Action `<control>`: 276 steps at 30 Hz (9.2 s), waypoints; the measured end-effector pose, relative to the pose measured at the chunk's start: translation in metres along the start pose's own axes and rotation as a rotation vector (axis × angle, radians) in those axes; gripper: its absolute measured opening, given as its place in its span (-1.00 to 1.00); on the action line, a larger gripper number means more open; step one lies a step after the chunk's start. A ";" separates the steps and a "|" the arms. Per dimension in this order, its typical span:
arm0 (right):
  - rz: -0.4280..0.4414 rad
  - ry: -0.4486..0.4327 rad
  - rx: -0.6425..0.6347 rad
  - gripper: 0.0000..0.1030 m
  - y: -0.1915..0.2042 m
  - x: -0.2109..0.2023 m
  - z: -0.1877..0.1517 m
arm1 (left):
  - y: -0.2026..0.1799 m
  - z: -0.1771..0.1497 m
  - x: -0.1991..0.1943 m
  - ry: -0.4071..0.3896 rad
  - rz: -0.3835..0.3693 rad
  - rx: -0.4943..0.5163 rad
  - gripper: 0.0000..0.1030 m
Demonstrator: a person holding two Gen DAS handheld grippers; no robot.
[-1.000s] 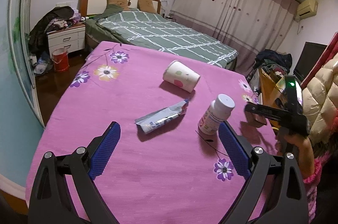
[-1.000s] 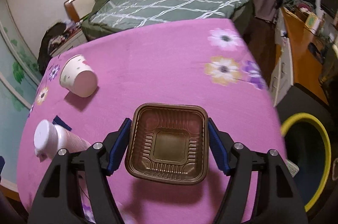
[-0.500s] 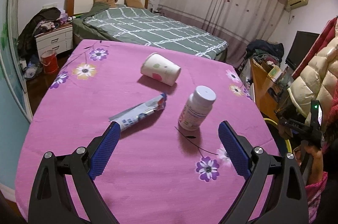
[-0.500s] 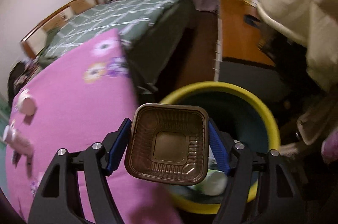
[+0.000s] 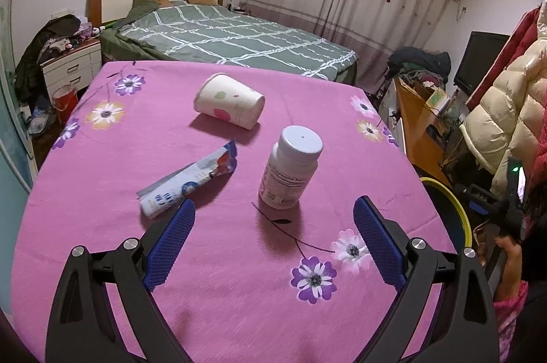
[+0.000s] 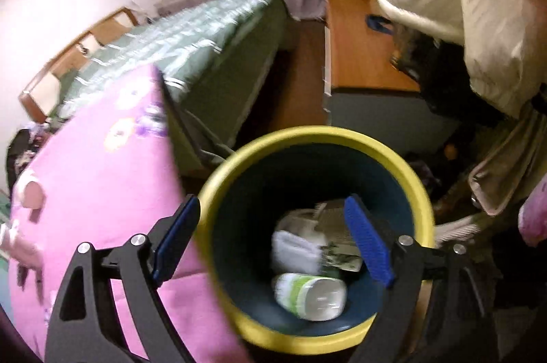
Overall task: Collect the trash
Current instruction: 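Grasp the white pill bottle around its body with the left tool, then carry the white pill bottle over the bin and open the left tool, then move the right tool back over the bedspread toward the snack wrapper, then grasp the blue-ended snack wrapper with the right tool, then carry the snack wrapper over the bin and open the right tool, then approach and grasp the white leaf-print paper cup with the left tool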
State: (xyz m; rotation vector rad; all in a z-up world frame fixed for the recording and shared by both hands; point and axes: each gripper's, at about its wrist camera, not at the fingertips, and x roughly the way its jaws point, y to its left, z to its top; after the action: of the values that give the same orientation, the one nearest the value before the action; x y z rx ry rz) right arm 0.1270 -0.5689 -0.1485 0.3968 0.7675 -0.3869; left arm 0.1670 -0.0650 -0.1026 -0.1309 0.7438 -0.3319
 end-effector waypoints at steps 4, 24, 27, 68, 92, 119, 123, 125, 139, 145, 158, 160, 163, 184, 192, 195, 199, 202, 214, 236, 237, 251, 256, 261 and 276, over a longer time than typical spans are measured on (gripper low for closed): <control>0.091 -0.063 -0.109 0.58 0.046 -0.014 -0.014 | -0.007 0.008 0.023 0.020 -0.015 0.020 0.80; 0.061 -0.105 -0.225 0.59 0.104 -0.009 -0.025 | -0.018 0.030 0.111 0.124 -0.018 0.063 0.01; 0.066 -0.101 -0.206 0.58 0.101 -0.009 -0.024 | -0.017 0.031 0.112 0.118 -0.021 0.060 0.00; -0.112 -0.165 0.053 0.59 -0.109 -0.103 -0.054 | -0.351 0.006 0.166 0.262 -0.428 0.440 0.03; 0.178 -0.087 -0.261 0.58 0.065 -0.077 -0.052 | -0.046 0.040 -0.066 -0.151 0.018 0.063 0.73; 0.286 0.167 -0.671 0.59 0.385 0.032 -0.095 | 0.139 -0.009 -0.135 -0.203 0.219 -0.220 0.74; 0.308 0.122 -0.692 0.58 0.411 0.039 -0.090 | 0.144 -0.010 -0.132 -0.199 0.213 -0.236 0.74; 0.321 0.086 -0.713 0.58 0.429 0.038 -0.087 | 0.146 -0.012 -0.130 -0.195 0.212 -0.239 0.74; 0.429 0.202 -0.603 0.58 0.445 0.018 -0.083 | 0.151 -0.015 -0.133 -0.202 0.202 -0.260 0.74; 0.432 0.280 -0.527 0.58 0.454 0.031 -0.097 | 0.152 -0.016 -0.142 -0.210 0.210 -0.257 0.75; 0.382 0.264 -0.606 -0.35 0.485 0.045 -0.114 | 0.154 -0.019 -0.143 -0.198 0.194 -0.266 0.75; 0.405 0.276 -0.601 -0.67 0.482 0.045 -0.111 | 0.155 -0.019 -0.142 -0.197 0.195 -0.269 0.75; 0.429 0.259 -0.590 -0.80 0.472 0.040 -0.105 | 0.154 -0.020 -0.141 -0.193 0.191 -0.268 0.75; 0.266 0.059 -0.374 -0.79 0.232 -0.016 -0.025 | 0.108 -0.006 -0.092 -0.123 0.107 -0.183 0.77; 0.087 0.057 -0.215 -0.77 0.109 0.003 0.001 | 0.071 0.006 -0.064 -0.085 0.080 -0.123 0.77; 0.039 0.065 -0.182 -0.75 0.079 0.011 0.003 | 0.057 0.011 -0.057 -0.077 0.069 -0.099 0.77; -0.020 0.086 -0.136 -0.75 0.035 0.024 0.004 | 0.038 0.016 -0.048 -0.063 0.051 -0.070 0.77; -0.043 0.100 -0.113 -0.72 0.015 0.031 0.001 | 0.026 0.017 -0.041 -0.052 0.041 -0.048 0.77; 0.006 0.026 -0.103 0.13 0.026 0.013 0.002 | 0.024 0.023 -0.029 -0.032 0.024 -0.031 0.77; 0.255 0.015 -0.318 0.30 0.190 0.043 0.010 | 0.054 0.133 0.116 0.059 -0.170 0.250 0.89; 0.262 0.024 -0.311 0.30 0.189 0.045 0.010 | 0.055 0.137 0.122 0.064 -0.183 0.254 0.90; 0.296 0.051 -0.276 0.30 0.182 0.049 0.010 | 0.066 0.164 0.184 0.163 -0.148 0.360 0.90; 0.304 0.059 -0.269 0.31 0.181 0.049 0.010 | 0.066 0.163 0.197 0.198 -0.154 0.375 0.90; 0.307 0.067 -0.266 0.31 0.180 0.050 0.010 | 0.059 0.157 0.206 0.216 -0.163 0.400 0.90; 0.237 0.004 -0.273 0.31 0.166 0.029 0.012 | 0.021 0.142 0.185 0.187 -0.087 0.419 0.60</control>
State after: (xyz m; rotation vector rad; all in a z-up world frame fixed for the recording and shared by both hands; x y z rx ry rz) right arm 0.2320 -0.4381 -0.1285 0.2276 0.7563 -0.0571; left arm 0.3966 -0.1085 -0.1222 0.2676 0.8393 -0.5807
